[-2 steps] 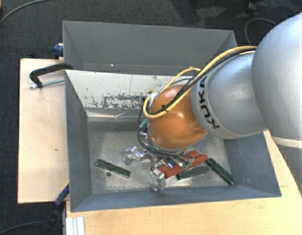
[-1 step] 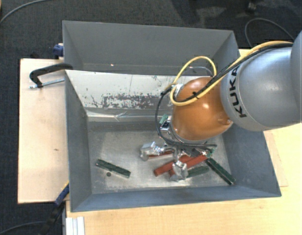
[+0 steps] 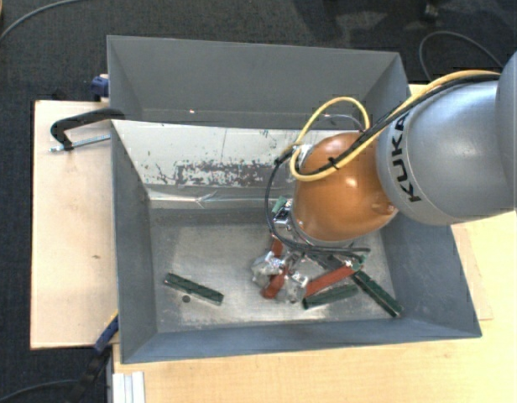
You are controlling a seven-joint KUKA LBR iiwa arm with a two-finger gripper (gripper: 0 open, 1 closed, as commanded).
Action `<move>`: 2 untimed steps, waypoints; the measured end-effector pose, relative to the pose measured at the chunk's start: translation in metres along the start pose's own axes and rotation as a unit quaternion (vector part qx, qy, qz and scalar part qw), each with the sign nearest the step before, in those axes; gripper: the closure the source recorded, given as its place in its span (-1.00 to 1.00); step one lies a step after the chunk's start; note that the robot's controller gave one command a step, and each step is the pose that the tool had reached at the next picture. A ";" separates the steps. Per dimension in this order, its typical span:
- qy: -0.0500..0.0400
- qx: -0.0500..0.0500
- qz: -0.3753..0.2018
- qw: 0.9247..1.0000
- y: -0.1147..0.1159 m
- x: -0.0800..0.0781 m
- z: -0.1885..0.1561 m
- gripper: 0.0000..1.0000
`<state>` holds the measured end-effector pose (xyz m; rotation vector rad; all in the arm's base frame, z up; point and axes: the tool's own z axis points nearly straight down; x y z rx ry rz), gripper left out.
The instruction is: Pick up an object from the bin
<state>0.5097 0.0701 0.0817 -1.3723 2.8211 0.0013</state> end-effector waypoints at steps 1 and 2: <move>-0.004 0.004 0.025 1.000 -0.010 -0.007 -0.094 1.00; -0.006 0.005 0.006 1.000 -0.036 -0.072 -0.180 1.00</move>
Offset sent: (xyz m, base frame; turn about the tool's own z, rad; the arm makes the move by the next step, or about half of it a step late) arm 0.0087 -0.0023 0.0882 0.0475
